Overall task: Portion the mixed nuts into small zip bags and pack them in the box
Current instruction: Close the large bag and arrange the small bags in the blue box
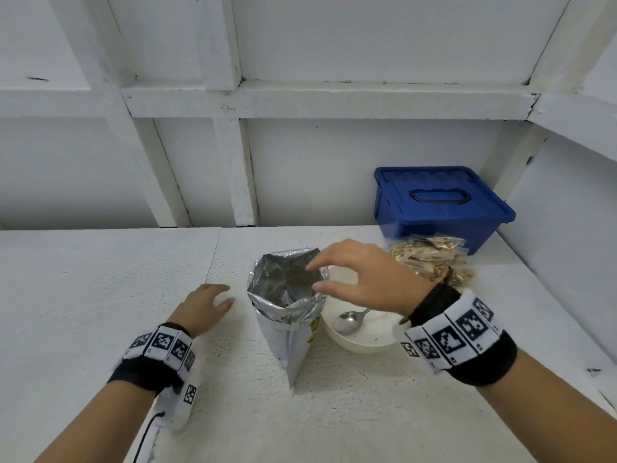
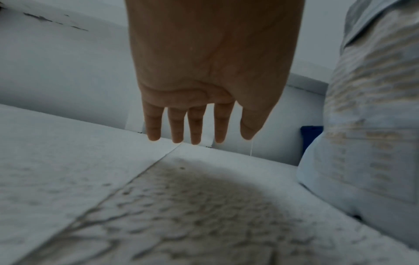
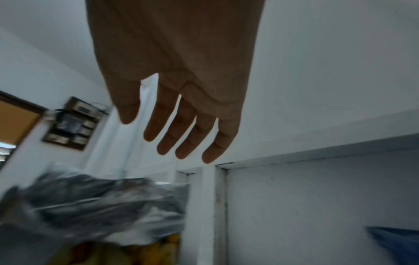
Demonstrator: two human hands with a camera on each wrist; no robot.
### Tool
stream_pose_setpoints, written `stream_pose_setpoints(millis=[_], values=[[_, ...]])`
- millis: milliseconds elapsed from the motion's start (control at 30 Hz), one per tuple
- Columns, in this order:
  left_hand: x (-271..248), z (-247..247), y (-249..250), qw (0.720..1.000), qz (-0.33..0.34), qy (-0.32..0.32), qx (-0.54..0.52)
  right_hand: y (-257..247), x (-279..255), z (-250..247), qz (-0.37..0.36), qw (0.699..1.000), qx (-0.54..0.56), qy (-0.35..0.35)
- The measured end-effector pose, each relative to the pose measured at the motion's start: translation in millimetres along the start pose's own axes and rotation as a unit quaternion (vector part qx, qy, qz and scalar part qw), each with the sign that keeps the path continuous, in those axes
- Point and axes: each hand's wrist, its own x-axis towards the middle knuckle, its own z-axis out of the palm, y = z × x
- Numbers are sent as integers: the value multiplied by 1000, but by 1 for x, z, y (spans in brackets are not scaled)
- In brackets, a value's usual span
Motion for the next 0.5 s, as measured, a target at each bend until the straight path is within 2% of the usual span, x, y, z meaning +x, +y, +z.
stream_pose_setpoints(millis=[100, 167, 233, 300, 367, 433, 500], values=[[-13, -6, 16, 998, 41, 31, -35, -13, 5, 22, -20, 983, -136, -121], [-22, -10, 25, 995, 58, 50, -70, -15, 9, 31, 0, 981, -142, -134], [-31, -13, 34, 984, 71, 94, -133, -14, 14, 37, 29, 991, -90, -97], [-42, -15, 44, 959, 96, 177, -199, -10, 17, 42, 58, 997, -35, -36], [-54, -17, 56, 931, 142, 255, -219, -7, 21, 47, 88, 995, 13, 33], [-65, -16, 67, 913, 206, 284, -211, -11, 25, 51, 123, 987, 54, 83], [-71, -11, 73, 907, 258, 276, -187, -16, 31, 54, 145, 978, 85, 121]])
